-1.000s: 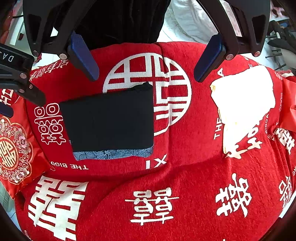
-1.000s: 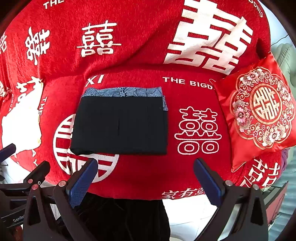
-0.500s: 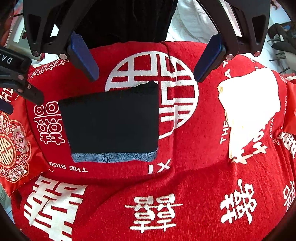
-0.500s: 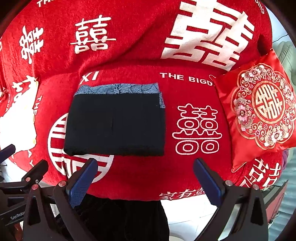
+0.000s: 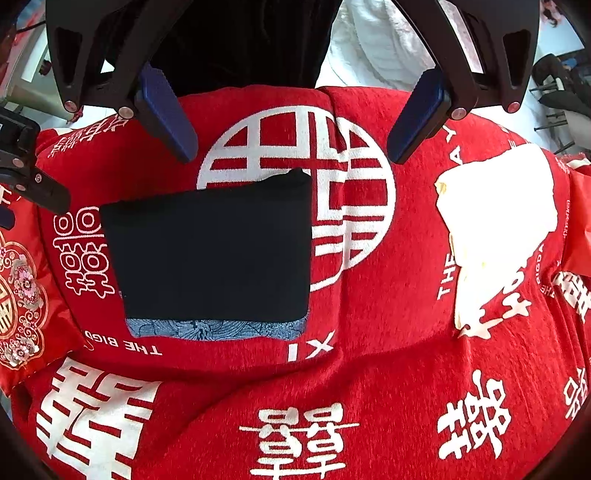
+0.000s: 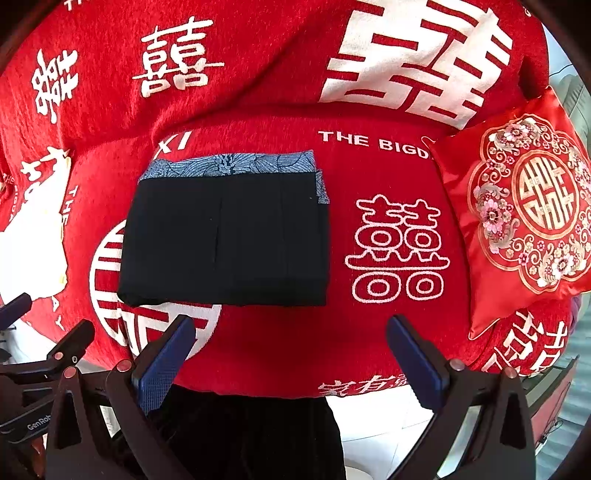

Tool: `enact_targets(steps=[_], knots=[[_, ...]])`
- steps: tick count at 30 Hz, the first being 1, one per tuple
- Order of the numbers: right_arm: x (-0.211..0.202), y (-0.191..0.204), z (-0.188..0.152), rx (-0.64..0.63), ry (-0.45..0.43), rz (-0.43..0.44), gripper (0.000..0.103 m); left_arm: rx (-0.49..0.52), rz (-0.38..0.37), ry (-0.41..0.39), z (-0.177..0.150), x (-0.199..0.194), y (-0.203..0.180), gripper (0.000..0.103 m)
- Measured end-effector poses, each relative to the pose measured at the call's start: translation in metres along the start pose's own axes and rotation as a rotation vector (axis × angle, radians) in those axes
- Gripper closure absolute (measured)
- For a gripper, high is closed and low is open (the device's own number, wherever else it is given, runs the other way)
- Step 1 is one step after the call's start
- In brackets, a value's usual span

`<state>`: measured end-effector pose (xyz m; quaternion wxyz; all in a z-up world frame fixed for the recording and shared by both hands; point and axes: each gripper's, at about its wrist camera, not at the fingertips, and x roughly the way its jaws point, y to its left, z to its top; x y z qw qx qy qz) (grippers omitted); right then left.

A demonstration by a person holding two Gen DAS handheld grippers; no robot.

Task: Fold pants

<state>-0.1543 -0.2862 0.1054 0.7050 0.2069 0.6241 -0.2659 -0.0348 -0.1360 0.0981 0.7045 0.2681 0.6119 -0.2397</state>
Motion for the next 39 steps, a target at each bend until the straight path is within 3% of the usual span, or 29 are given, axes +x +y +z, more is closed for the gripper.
enact_targets(steps=[39], knots=[[0.0074,0.0015,-0.0016,-0.013,0.02,0.016,0.0,0.016,0.021,0.005,0.0032,0.006,-0.0072,0.0]])
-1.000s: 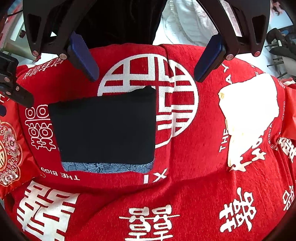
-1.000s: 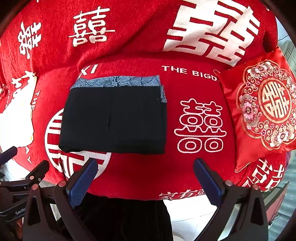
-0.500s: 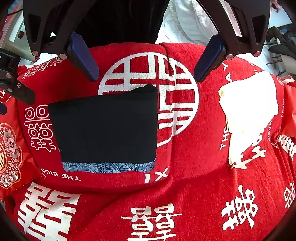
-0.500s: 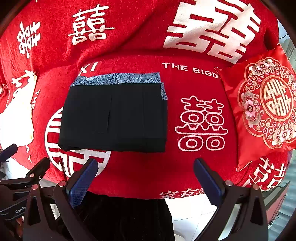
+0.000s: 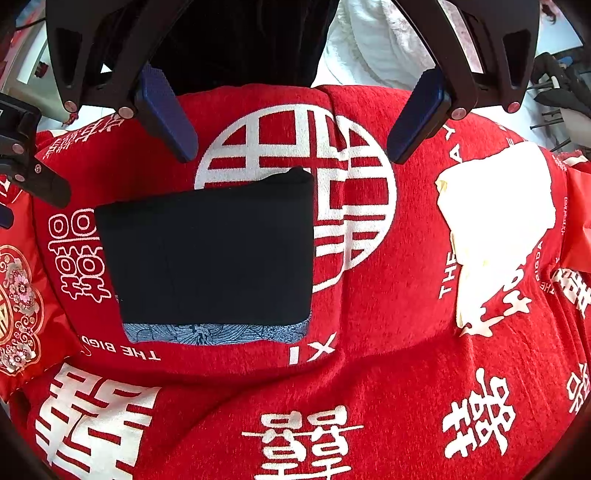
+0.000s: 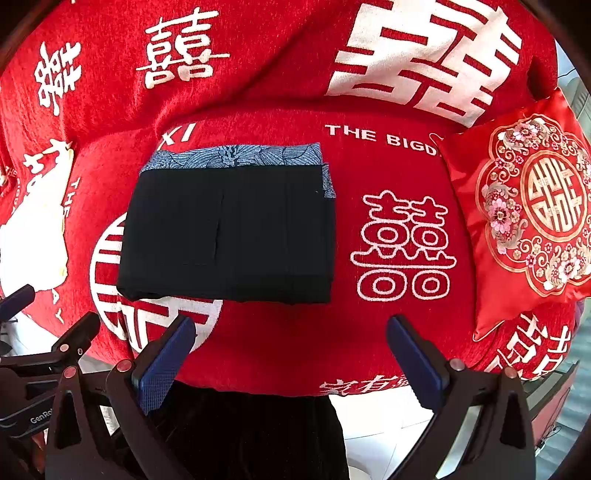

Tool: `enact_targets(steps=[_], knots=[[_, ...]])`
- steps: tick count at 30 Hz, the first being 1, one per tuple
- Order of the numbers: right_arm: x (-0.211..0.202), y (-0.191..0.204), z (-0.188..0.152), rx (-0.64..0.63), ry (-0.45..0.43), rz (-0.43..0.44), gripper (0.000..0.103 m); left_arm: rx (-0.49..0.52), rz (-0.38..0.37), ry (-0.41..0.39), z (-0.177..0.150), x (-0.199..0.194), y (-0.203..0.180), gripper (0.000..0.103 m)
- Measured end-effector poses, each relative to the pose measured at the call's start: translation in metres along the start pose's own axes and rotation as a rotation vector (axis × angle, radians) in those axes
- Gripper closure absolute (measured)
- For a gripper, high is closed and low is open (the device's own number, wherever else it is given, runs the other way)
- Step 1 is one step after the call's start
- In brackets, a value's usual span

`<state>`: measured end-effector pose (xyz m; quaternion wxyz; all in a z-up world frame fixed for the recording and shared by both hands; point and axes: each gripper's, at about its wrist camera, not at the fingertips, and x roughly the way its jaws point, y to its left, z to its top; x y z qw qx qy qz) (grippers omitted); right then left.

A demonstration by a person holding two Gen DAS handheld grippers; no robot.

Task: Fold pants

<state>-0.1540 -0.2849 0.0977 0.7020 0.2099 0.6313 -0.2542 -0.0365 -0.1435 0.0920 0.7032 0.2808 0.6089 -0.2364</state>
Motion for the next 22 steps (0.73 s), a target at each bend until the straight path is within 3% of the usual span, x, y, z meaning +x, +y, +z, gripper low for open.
enact_targets(steps=[22], knots=[[0.0038,0.0014,-0.0019,-0.008,0.009,-0.001,0.0,-0.016,-0.042,-0.013,0.0027,-0.0017,-0.0008,0.0]])
